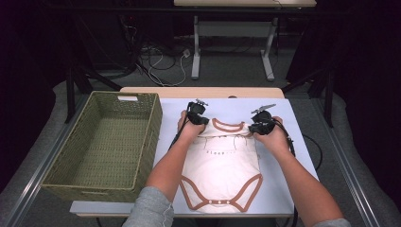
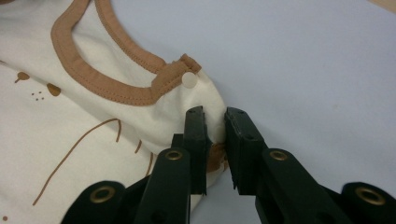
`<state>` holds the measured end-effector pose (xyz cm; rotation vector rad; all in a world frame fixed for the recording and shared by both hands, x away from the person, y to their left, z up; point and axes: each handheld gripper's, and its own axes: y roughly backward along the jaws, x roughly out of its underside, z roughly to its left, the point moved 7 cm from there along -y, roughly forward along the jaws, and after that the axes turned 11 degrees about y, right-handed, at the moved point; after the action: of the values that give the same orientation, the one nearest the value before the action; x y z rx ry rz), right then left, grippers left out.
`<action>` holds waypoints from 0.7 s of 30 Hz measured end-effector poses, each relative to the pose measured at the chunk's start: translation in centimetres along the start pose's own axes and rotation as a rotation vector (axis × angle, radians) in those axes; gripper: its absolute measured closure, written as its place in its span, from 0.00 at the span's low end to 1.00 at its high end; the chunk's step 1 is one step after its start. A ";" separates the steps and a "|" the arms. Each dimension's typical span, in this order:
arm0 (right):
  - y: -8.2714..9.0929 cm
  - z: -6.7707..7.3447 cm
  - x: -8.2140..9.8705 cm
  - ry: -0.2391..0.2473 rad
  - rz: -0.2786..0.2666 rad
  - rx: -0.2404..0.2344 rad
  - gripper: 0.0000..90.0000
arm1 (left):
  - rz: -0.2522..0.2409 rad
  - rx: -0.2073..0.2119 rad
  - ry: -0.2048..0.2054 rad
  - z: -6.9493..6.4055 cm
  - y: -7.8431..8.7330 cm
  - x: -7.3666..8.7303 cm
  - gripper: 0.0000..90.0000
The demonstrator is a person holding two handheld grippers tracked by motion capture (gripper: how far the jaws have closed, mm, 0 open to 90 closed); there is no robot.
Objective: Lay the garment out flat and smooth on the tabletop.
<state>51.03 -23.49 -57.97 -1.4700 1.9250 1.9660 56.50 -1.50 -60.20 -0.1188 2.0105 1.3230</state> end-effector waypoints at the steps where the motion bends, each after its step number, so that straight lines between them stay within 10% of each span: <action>1: 0.0 0.0 -0.1 -0.002 -0.004 0.000 0.88 | -0.011 0.001 0.005 0.0 0.2 -0.1 0.96; 21: 1.2 -2.1 -7.5 0.040 -0.085 0.115 0.88 | -0.286 -0.072 0.013 1.5 6.9 -4.3 0.96</action>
<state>55.71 -21.19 -52.01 -1.5447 1.9211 1.7739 57.41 1.68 -52.64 -0.4324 1.8744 1.2123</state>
